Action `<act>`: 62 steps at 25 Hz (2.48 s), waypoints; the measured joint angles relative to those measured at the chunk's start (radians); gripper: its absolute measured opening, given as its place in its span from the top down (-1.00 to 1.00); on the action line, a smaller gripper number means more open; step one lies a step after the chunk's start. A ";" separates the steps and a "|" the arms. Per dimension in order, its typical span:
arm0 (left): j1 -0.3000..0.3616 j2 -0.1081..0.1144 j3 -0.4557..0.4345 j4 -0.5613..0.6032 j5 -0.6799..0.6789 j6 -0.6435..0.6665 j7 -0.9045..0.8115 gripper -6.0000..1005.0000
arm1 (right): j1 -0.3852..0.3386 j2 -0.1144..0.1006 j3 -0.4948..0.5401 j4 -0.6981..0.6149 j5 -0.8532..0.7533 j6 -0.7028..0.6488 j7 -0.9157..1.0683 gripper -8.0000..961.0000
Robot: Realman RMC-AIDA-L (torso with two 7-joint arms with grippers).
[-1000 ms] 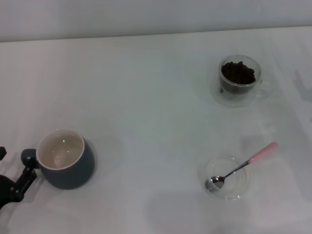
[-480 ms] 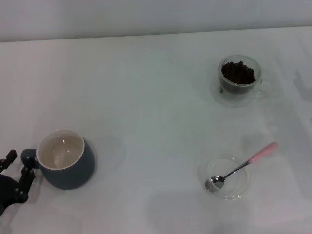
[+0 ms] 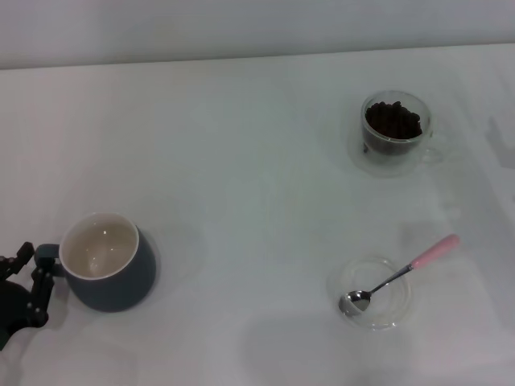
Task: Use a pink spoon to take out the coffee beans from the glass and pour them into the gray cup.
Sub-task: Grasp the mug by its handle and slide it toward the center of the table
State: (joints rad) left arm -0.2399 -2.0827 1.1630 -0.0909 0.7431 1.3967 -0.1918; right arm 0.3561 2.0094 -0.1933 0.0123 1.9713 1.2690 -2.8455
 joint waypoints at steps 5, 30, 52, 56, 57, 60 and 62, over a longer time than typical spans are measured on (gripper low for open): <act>-0.014 0.002 0.000 -0.001 0.003 -0.011 -0.001 0.46 | 0.000 0.000 0.000 0.000 0.001 -0.001 0.000 -0.68; -0.188 0.001 0.212 0.029 0.014 -0.083 -0.082 0.78 | 0.019 0.002 -0.012 0.026 -0.008 0.070 0.007 -0.68; -0.366 0.001 0.516 0.265 0.024 -0.361 -0.317 0.79 | 0.037 0.003 -0.026 0.036 -0.020 0.086 0.009 -0.68; -0.355 0.000 0.518 0.330 0.024 -0.362 -0.313 0.80 | 0.037 0.003 -0.026 0.037 -0.020 0.086 0.009 -0.68; -0.354 0.000 0.520 0.337 0.024 -0.362 -0.312 0.80 | 0.037 0.003 -0.026 0.037 -0.020 0.086 0.009 -0.67; -0.356 0.000 0.547 0.342 0.025 -0.363 -0.311 0.79 | 0.038 0.003 -0.026 0.037 -0.020 0.088 0.009 -0.67; -0.356 -0.001 0.570 0.342 0.025 -0.369 -0.311 0.79 | 0.038 0.003 -0.026 0.037 -0.020 0.091 0.010 -0.67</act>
State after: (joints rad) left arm -0.5954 -2.0835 1.7327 0.2509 0.7685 1.0277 -0.5027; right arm 0.3941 2.0124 -0.2193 0.0492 1.9512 1.3602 -2.8354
